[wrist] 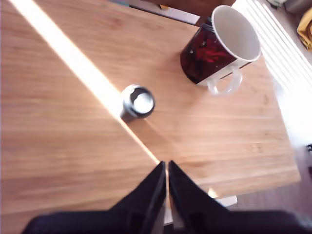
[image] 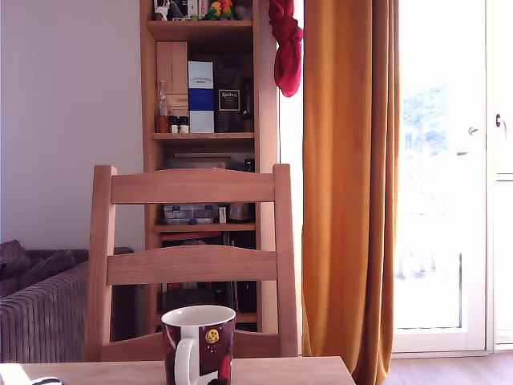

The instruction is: Pick the grey coffee capsule and place it inside the red coffee cup

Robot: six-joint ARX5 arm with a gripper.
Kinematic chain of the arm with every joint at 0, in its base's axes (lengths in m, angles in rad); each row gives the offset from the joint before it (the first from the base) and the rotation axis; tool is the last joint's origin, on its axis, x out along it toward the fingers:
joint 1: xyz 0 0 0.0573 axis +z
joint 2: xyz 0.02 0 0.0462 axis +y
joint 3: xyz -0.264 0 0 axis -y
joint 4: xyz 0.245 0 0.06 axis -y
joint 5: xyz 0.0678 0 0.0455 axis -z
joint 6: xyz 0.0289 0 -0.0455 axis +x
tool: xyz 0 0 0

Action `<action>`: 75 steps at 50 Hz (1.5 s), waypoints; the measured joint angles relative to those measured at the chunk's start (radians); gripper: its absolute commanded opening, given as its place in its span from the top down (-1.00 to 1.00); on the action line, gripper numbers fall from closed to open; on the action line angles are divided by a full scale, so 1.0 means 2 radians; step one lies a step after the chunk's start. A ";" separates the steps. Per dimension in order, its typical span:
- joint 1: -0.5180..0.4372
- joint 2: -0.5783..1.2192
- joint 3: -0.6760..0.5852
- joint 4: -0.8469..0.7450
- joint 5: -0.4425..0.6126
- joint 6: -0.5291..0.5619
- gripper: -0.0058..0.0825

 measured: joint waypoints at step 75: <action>-0.102 0.477 0.309 -0.090 -0.144 0.129 -0.68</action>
